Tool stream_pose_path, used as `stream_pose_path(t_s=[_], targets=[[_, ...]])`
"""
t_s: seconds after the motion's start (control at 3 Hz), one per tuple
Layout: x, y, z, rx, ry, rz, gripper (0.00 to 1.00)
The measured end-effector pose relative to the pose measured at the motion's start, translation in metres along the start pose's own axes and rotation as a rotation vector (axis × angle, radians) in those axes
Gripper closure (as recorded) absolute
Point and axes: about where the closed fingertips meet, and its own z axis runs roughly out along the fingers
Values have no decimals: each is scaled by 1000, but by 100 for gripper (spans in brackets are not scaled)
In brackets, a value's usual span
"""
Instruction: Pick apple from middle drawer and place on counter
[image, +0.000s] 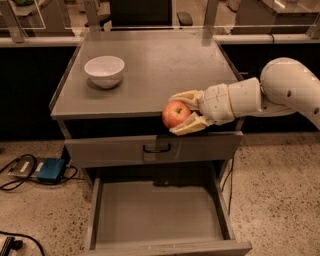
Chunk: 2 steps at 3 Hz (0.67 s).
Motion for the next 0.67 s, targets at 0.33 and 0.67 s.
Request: stream_pose_path(t_s=[0.33, 0.67], targets=[[-14, -10, -10, -7, -50, -1, 100], [-28, -27, -16, -7, -110, -2, 100]])
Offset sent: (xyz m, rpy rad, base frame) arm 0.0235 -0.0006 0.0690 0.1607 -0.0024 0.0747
